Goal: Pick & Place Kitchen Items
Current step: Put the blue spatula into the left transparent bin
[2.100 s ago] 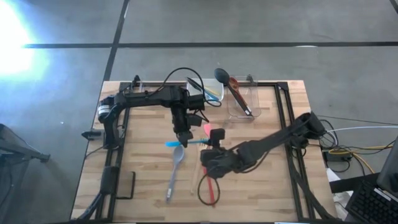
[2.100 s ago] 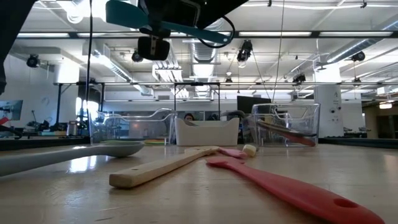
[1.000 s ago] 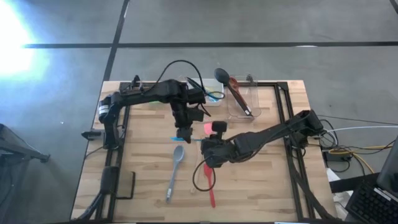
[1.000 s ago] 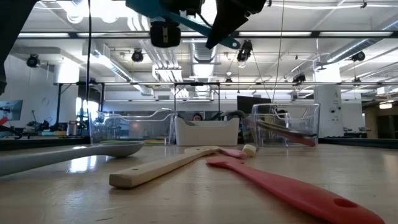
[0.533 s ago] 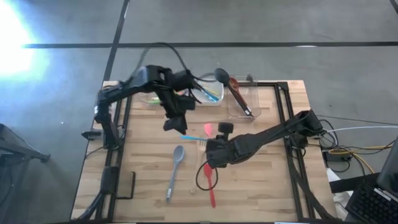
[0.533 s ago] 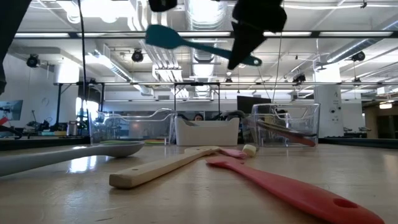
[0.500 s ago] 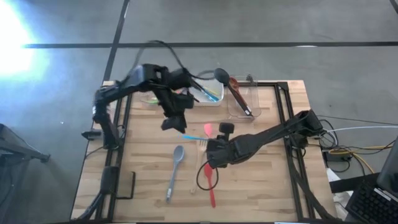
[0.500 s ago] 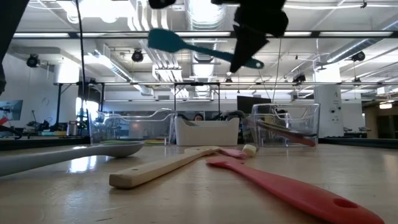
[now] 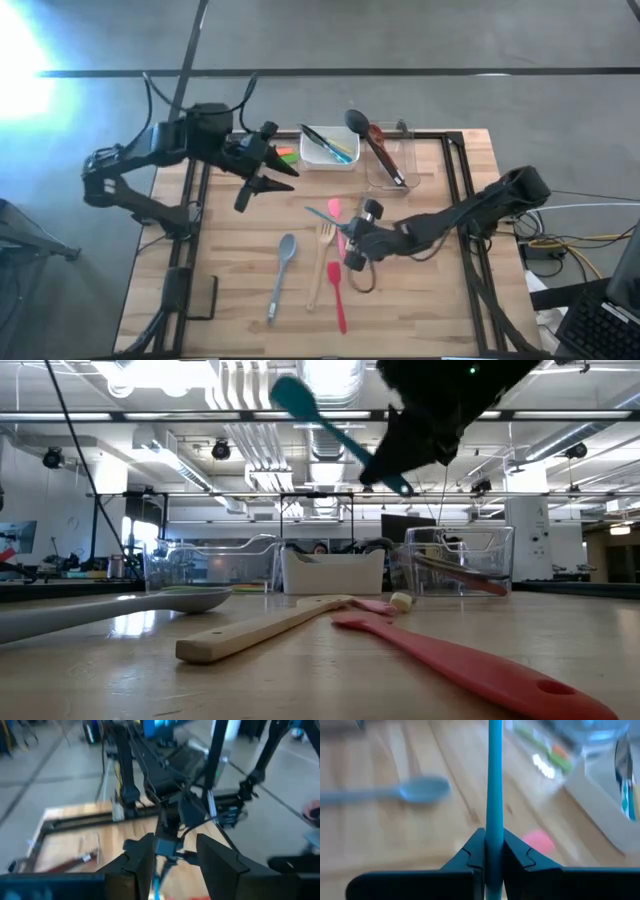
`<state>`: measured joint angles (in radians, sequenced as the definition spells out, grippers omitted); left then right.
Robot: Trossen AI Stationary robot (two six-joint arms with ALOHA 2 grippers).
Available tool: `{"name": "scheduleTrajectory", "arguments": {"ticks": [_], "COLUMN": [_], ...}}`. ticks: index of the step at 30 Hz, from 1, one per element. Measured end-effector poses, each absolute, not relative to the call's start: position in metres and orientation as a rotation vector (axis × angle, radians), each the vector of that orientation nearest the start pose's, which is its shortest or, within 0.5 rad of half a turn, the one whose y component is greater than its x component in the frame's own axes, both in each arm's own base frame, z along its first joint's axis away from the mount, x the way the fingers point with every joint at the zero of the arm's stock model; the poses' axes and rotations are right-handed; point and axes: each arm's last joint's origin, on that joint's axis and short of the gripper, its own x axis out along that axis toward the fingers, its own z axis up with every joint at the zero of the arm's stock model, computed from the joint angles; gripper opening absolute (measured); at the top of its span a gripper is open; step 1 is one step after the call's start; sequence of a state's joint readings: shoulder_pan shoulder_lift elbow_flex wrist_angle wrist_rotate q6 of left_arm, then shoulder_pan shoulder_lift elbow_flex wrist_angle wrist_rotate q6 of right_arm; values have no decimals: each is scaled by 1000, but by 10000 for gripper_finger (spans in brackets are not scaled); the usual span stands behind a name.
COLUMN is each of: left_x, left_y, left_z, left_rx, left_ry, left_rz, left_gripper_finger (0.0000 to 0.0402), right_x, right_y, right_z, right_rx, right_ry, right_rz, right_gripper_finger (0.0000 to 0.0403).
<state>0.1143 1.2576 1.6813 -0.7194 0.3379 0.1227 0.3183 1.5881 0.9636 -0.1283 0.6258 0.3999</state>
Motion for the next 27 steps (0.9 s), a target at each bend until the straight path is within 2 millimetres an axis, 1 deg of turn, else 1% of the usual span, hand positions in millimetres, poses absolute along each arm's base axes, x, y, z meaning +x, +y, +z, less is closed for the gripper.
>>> {"name": "scheduleTrajectory", "arguments": {"ticks": [5,9,10,13,15,16,20,23,27], "left_x": [233,240,242,244,246,246,253,261,275], "left_y": [18,19,19,20,20,20,21,22,21], "left_z": [432,392,382,358,347,339,323,321,325], "left_rx": [70,93,101,106,111,99,52,36,15], "left_ry": [151,-19,-58,-193,-288,-301,-313,-304,-297], "left_rz": [-209,-192,-191,-184,-180,-182,-182,-183,-226], "left_gripper_finger": [149,149,149,149,149,149,149,149,149], "right_x": [295,283,280,278,278,279,283,286,288], "right_y": [79,78,77,77,77,77,80,80,82], "right_z": [223,232,231,230,230,230,238,244,250], "right_rx": [104,104,96,99,100,100,90,75,58], "right_ry": [261,23,-6,-46,-48,-46,-69,-88,-99], "right_rz": [-336,-221,-208,-191,-176,-167,-139,-121,-111], "right_gripper_finger": [22,22,22,22,22,22,22,22,22]}}
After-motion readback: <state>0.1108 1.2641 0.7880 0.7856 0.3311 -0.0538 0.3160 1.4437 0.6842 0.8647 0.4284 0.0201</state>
